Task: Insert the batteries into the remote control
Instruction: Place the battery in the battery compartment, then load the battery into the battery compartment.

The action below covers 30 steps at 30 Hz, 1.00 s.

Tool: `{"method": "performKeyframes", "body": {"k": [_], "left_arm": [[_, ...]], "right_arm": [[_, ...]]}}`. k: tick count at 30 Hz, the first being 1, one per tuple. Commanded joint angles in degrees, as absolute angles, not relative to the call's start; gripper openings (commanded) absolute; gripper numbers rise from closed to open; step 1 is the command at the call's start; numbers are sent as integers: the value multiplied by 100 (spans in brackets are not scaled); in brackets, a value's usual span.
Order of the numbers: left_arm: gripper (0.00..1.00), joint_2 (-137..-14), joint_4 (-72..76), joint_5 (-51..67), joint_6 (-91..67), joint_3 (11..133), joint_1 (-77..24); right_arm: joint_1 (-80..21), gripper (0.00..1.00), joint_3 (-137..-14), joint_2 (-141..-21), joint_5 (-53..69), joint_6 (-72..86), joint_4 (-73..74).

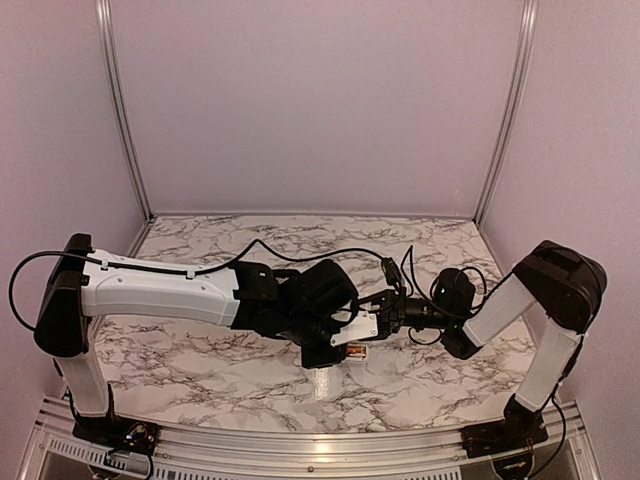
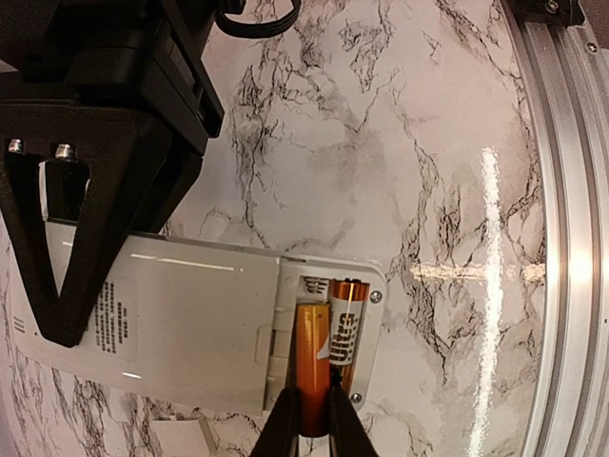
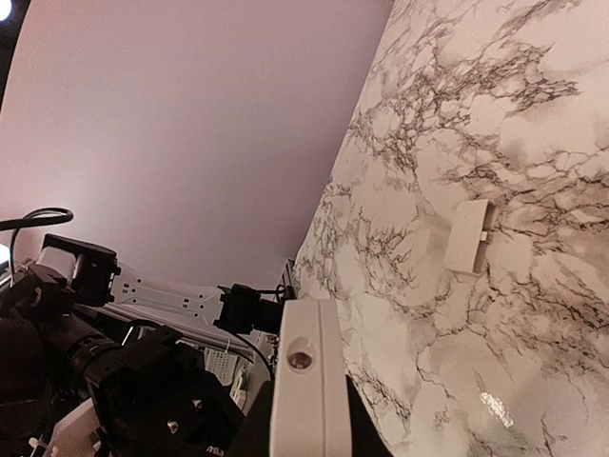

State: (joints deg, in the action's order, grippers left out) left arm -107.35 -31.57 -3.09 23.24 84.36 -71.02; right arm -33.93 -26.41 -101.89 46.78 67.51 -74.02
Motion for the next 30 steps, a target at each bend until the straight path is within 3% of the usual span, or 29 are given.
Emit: {"method": "performKeyframes", "body": {"k": [1,7,18,23,25,30], "left_arm": [[6,-10935,-3379,-413,2374,8607,-7154],[35,-10951,-3401,-480,2361,8619,-7161],[51,-10003,-2503,-1045,1852,8018,-7092],[77,-8910,-1333,-1171,1276,7125,-6909],[97,-8499,-905,-860,831,6722,-6691],[99,-7956,-166,854,-616,5967,-5832]], "right_arm": [[-3493,0,-2795,-10174,4625,6896,-7789],[-3498,0,-2786,-10180,4647,6940,-7874],[-3367,0,-2691,-10056,4543,6953,-7963],[-3199,0,-2777,-9792,4546,6794,-7713],[-3155,0,-2823,-9721,4600,6753,-7674],[-3109,0,-2878,-9556,4781,6825,-7929]]}}
